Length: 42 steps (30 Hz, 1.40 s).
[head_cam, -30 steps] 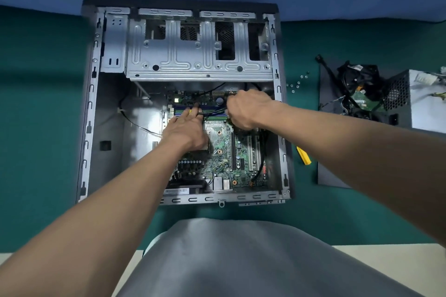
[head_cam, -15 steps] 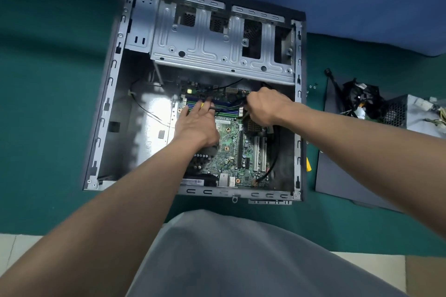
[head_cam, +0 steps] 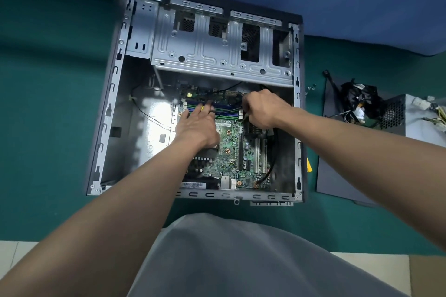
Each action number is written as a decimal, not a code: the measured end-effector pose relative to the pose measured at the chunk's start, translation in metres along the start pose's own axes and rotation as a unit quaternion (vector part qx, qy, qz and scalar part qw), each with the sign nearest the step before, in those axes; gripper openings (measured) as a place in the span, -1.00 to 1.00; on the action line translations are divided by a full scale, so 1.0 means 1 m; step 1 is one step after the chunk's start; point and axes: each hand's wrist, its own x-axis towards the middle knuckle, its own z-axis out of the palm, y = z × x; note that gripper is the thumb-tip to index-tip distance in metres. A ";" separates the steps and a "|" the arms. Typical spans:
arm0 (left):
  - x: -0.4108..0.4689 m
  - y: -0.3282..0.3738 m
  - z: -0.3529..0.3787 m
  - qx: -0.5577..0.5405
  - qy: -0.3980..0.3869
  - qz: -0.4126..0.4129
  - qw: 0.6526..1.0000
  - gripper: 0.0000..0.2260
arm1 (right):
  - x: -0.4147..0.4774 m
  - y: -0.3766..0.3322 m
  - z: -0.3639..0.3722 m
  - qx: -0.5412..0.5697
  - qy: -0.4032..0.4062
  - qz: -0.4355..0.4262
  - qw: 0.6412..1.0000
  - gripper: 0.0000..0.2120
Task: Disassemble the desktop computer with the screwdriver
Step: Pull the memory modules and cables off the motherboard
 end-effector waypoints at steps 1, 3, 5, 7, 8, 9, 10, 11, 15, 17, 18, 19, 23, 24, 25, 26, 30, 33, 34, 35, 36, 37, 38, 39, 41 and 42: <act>0.000 0.000 0.000 -0.001 -0.001 -0.001 1.000 -0.36 | 0.001 0.000 0.001 -0.007 0.000 -0.004 1.000 -0.89; 0.000 0.000 -0.001 -0.002 -0.003 -0.002 1.000 -0.36 | 0.002 0.002 0.006 -0.030 0.012 0.005 0.999 -0.68; 0.000 0.000 -0.001 -0.001 -0.003 0.000 1.000 -0.36 | 0.003 0.003 0.009 -0.030 0.039 0.007 0.999 -0.69; 0.000 0.000 -0.001 -0.001 -0.004 0.000 1.000 -0.35 | 0.002 0.002 0.008 -0.013 0.049 0.006 0.999 -0.87; 0.000 0.001 -0.001 -0.001 -0.005 0.000 1.000 -0.35 | 0.003 0.002 0.007 0.005 0.042 0.010 0.999 -0.87; 0.000 0.000 -0.001 -0.001 -0.005 0.000 1.000 -0.35 | 0.003 0.003 0.006 0.020 0.032 0.013 0.999 -0.84; 0.000 0.001 -0.001 -0.001 -0.005 -0.001 1.000 -0.34 | 0.003 0.003 0.004 0.029 0.024 0.014 0.999 -0.83; 0.000 0.001 -0.002 0.000 -0.004 -0.001 1.000 -0.34 | 0.003 0.003 0.004 0.027 0.022 0.011 0.999 -0.84; 0.000 0.001 -0.003 0.010 -0.008 -0.002 1.000 -0.35 | 0.004 0.001 0.007 -0.013 0.042 0.026 0.999 -0.67; -0.001 0.001 -0.003 0.009 -0.009 -0.001 1.000 -0.35 | 0.004 0.001 0.008 -0.006 0.061 0.024 0.998 -0.77; -0.001 0.001 -0.004 0.008 -0.009 0.000 1.000 -0.35 | 0.004 0.002 0.007 -0.002 0.058 0.025 0.998 -0.84; -0.001 0.001 -0.004 0.008 -0.009 0.001 1.000 -0.35 | 0.004 0.003 0.006 0.002 0.049 0.028 0.998 -0.85; -0.001 0.002 -0.003 0.007 -0.006 -0.001 1.000 -0.36 | 0.004 0.003 0.001 -0.001 0.018 0.024 1.000 -0.91; -0.001 0.001 -0.003 0.007 -0.005 -0.002 1.000 -0.36 | 0.004 0.002 0.002 -0.004 0.015 0.026 1.000 -0.83; -0.001 0.001 -0.003 0.005 -0.006 -0.002 1.000 -0.36 | 0.005 0.002 0.003 -0.006 0.015 0.031 0.999 -0.76; 0.000 0.001 -0.003 0.004 -0.006 -0.002 1.000 -0.36 | 0.005 0.003 0.003 -0.007 0.020 0.033 0.999 -0.75; 0.000 0.001 -0.002 0.002 -0.004 -0.002 1.000 -0.36 | 0.004 0.005 0.002 0.003 0.027 0.033 0.999 -0.87; 0.000 0.001 -0.001 0.001 -0.001 -0.002 1.000 -0.35 | 0.005 0.005 0.001 0.012 0.013 0.032 0.999 -0.91; 0.000 0.000 -0.001 0.001 -0.002 -0.002 1.000 -0.35 | 0.006 0.004 0.001 0.009 0.010 0.032 0.999 -0.91; 0.000 0.000 -0.002 0.000 -0.003 -0.001 1.000 -0.36 | 0.006 0.004 0.003 0.008 0.011 0.033 0.999 -0.85; 0.000 0.000 -0.002 0.001 -0.004 -0.001 1.000 -0.36 | 0.006 0.004 0.004 0.009 0.018 0.034 0.999 -0.80; 0.000 0.000 -0.002 0.001 -0.004 -0.001 1.000 -0.36 | 0.006 0.004 0.005 0.010 0.028 0.036 0.999 -0.79; 0.000 0.000 -0.002 0.002 -0.005 -0.001 1.000 -0.36 | 0.006 0.003 0.006 0.008 0.037 0.036 0.999 -0.83; 0.000 0.000 -0.002 0.002 -0.005 -0.001 1.000 -0.36 | 0.005 0.003 0.006 0.007 0.038 0.038 0.999 -0.83; 0.000 0.000 -0.001 0.001 -0.002 -0.001 1.000 -0.36 | 0.003 0.003 0.004 0.013 0.029 0.043 0.999 -0.78; 0.001 0.000 -0.001 0.002 -0.001 -0.001 1.000 -0.36 | 0.003 0.004 0.003 0.015 0.026 0.043 0.999 -0.78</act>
